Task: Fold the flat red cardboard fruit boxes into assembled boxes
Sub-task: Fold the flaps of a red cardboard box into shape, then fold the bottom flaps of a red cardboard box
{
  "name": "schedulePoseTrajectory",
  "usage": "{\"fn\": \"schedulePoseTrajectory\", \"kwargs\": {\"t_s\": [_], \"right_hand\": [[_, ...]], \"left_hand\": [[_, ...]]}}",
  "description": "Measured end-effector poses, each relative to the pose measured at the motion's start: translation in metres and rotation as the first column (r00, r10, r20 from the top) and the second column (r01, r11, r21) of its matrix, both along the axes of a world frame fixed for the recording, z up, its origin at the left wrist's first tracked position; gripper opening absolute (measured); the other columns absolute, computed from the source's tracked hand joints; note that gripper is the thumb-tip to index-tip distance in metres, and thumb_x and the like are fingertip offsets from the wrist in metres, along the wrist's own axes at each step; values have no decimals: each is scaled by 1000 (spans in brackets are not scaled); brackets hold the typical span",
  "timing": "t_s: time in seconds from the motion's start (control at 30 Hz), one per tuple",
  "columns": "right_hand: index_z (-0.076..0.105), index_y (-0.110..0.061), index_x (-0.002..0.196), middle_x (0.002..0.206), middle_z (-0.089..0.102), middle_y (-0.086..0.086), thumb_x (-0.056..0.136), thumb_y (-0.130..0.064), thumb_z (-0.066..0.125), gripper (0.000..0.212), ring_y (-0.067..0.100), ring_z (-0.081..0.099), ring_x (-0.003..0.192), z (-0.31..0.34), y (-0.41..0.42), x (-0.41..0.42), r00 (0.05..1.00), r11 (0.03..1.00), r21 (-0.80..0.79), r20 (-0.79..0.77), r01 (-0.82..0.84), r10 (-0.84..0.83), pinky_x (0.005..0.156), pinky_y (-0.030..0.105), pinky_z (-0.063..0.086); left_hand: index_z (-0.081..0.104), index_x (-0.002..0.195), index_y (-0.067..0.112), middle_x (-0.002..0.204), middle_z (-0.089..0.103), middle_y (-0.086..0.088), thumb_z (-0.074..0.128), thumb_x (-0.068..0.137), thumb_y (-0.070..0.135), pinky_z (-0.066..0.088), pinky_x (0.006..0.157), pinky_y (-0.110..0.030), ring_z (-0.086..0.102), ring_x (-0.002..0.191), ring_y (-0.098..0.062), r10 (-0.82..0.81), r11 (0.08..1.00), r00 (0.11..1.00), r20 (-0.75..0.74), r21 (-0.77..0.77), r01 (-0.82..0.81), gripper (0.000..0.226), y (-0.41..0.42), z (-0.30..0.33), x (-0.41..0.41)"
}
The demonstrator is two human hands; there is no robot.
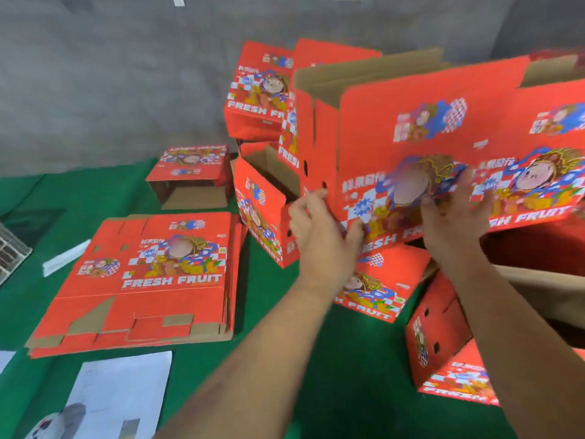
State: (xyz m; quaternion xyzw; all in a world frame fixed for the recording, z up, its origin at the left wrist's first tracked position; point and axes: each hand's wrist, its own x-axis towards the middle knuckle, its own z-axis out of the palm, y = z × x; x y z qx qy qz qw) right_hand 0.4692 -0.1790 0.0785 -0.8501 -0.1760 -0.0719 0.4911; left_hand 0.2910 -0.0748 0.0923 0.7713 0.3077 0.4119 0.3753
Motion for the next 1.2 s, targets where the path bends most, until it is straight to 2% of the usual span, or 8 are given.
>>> {"fn": "schedulePoseTrajectory", "kwargs": {"t_s": [0.23, 0.3, 0.43, 0.53, 0.73, 0.93, 1.07, 1.2], "right_hand": [[1, -31, 167, 168, 25, -15, 84, -71, 61, 110, -4, 31, 150, 2, 15, -3, 896, 830, 419, -77, -369, 437, 119, 23, 34], [-14, -35, 163, 174, 0, -3, 78, -66, 72, 125, 12, 10, 160, -7, 20, -6, 873, 831, 320, -25, -454, 487, 128, 41, 24], [-19, -24, 163, 173, -10, 7, 63, -68, 86, 152, 22, -3, 162, -9, 32, 12, 935, 915, 192, 37, -354, 353, 129, 53, 13], [0, -18, 166, 171, 14, 13, 67, -66, 81, 137, 26, 20, 158, -2, 35, 31, 982, 959, 213, 8, -185, 188, 126, 50, 25], [39, -20, 152, 146, 44, 16, 79, -45, 72, 84, 36, 53, 129, 0, 45, 7, 965, 927, 327, -239, 184, -107, 112, 47, 44], [47, -18, 137, 130, 45, 9, 85, -7, 63, 55, 33, 55, 120, -43, 51, -91, 972, 943, 330, -200, -48, 120, 103, 43, 48], [50, -27, 131, 134, 51, 7, 88, 3, 62, 54, 27, 58, 123, -69, 72, -145, 905, 911, 267, -205, -315, 373, 107, 46, 49], [51, -35, 135, 135, 53, 3, 95, -3, 57, 51, -5, 57, 103, -87, 94, -181, 798, 867, 194, -339, -460, 499, 90, 13, 45]], "left_hand": [[34, 155, 15, 146, 30, -1, 66, 88, 7, 46, 111, -41, 41, 137, -25, -156, 978, 982, 106, -125, 169, 74, -28, -20, 24], [24, 160, 18, 153, 38, 0, 59, 88, 6, 42, 115, -44, 42, 143, -17, -201, 955, 957, 209, -174, 238, 81, -34, -19, 27], [21, 161, 43, 126, 65, 14, 51, 92, 13, 52, 85, -29, 67, 100, -9, -374, 890, 927, 33, -268, 368, 81, -15, -17, 42], [45, 153, 32, 121, 65, 7, 49, 96, -6, 45, 78, -30, 58, 93, -15, -610, 691, 791, 35, -465, 553, 68, -1, -5, 55], [56, 129, 28, 101, 62, 18, 51, 104, 7, 43, 64, -1, 57, 67, 22, -411, 732, 904, 118, -548, 404, 33, 0, -15, 30], [63, 126, 21, 120, 73, -2, 51, 108, 18, 52, 65, -15, 67, 86, -9, -218, 640, 959, 180, -716, 280, 22, 7, -48, -16], [65, 123, 17, 121, 74, -11, 51, 107, 17, 56, 102, -44, 70, 114, -30, -116, 647, 984, 132, -742, 175, 21, 19, -69, -48], [67, 118, 19, 120, 74, -10, 50, 106, 15, 52, 108, -47, 70, 116, -28, -5, 625, 995, 103, -776, 84, 21, 39, -87, -79]]}}
